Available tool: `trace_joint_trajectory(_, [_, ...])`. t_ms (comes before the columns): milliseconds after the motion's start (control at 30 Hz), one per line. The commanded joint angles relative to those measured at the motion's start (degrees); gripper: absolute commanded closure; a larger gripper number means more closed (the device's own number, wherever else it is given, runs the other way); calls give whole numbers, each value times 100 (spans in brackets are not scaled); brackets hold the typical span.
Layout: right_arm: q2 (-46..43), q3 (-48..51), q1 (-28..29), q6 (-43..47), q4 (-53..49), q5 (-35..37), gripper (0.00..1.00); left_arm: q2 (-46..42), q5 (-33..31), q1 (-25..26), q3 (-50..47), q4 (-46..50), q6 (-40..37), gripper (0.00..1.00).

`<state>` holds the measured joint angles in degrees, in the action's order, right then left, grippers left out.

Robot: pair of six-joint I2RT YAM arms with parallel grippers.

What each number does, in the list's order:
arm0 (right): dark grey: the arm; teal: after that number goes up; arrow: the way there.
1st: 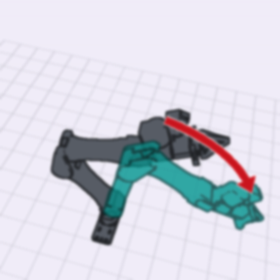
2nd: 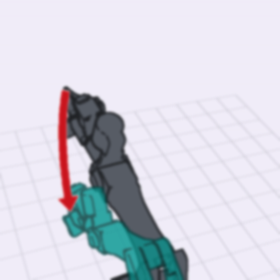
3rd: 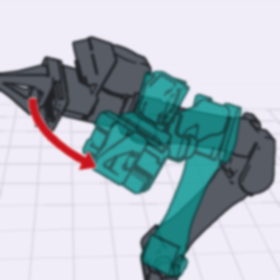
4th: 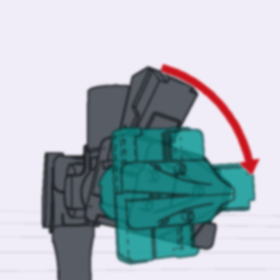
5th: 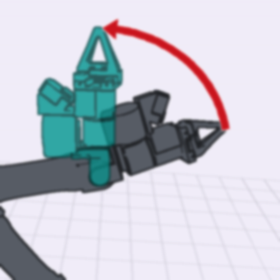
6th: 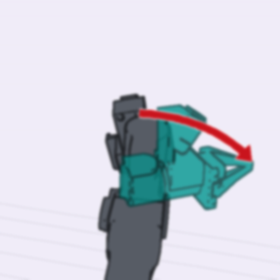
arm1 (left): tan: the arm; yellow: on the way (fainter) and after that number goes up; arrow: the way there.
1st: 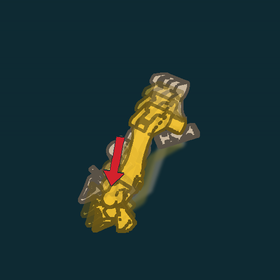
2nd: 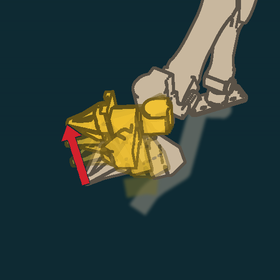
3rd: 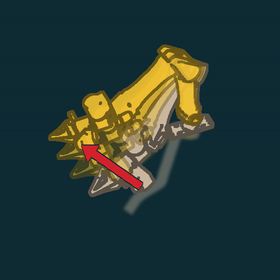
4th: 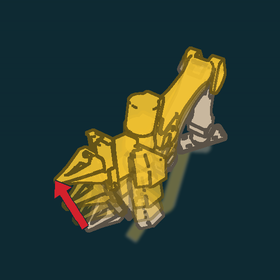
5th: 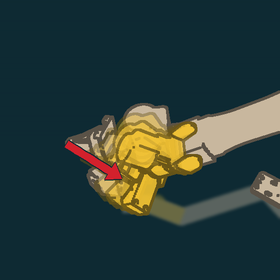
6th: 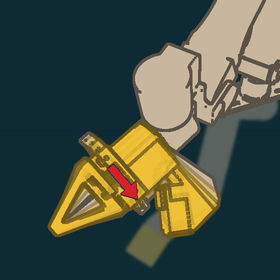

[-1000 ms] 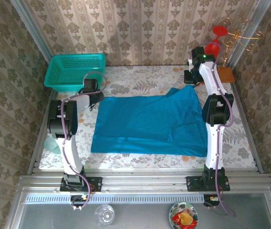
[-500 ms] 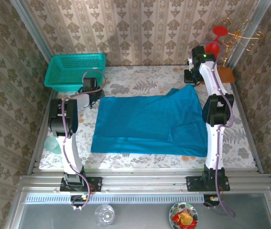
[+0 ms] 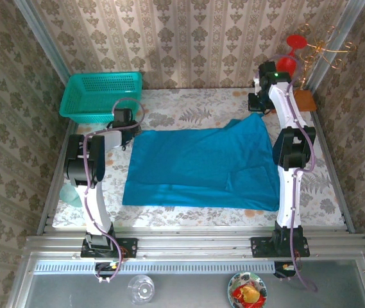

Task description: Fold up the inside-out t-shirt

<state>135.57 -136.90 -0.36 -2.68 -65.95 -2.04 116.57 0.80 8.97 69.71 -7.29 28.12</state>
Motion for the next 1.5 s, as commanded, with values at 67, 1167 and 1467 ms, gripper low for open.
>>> trace_joint_trajectory(67, [-886, 436, 71, 180, 330, -95, 100, 68, 193, -18, -56, 220, 116, 74])
trace_joint_trajectory(1167, [-1050, 838, 80, 153, 312, -97, 100, -497, -727, 227, -753, -119, 246, 64])
trace_joint_trajectory(1467, [-1071, 803, 80, 189, 285, -86, 100, 78, -265, 229, -18, 336, 353, 62])
